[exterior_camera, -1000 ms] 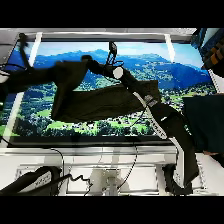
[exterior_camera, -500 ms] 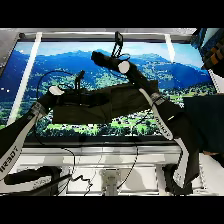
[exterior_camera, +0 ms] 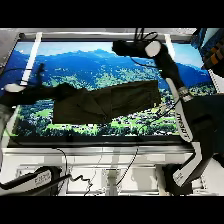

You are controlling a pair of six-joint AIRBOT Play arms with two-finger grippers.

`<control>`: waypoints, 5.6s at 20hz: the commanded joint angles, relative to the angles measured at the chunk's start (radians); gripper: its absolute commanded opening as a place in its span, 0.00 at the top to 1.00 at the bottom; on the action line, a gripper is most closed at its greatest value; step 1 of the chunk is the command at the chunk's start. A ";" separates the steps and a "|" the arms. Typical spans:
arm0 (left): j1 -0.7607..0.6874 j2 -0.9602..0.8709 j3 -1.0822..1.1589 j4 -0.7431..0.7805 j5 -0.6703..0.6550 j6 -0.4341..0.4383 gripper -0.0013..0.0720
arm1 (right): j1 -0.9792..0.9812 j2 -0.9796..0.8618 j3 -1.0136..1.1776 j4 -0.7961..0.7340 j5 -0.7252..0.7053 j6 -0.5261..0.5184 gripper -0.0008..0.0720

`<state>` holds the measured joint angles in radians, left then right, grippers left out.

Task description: Fold the clothes and pants, and hang the long-sleeved shirts on hangers.

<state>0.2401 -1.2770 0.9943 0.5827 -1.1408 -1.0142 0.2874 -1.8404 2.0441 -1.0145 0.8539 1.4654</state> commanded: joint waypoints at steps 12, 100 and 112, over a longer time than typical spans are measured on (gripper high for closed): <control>0.301 -0.298 0.000 0.216 0.061 0.217 0.05 | -0.141 0.021 -0.042 -0.035 0.360 -0.029 0.95; -0.627 -0.449 0.724 0.180 -0.035 -0.354 0.96 | -0.484 0.153 -0.677 0.200 0.313 -0.183 0.21; -0.602 -0.449 0.724 0.192 -0.077 -0.293 0.96 | -0.206 -0.081 -0.686 0.491 0.245 -0.097 0.13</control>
<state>-0.3752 -1.7252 1.7176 0.7631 -1.2064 -1.3415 0.0059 -1.8885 1.3605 -0.5751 1.1038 1.3640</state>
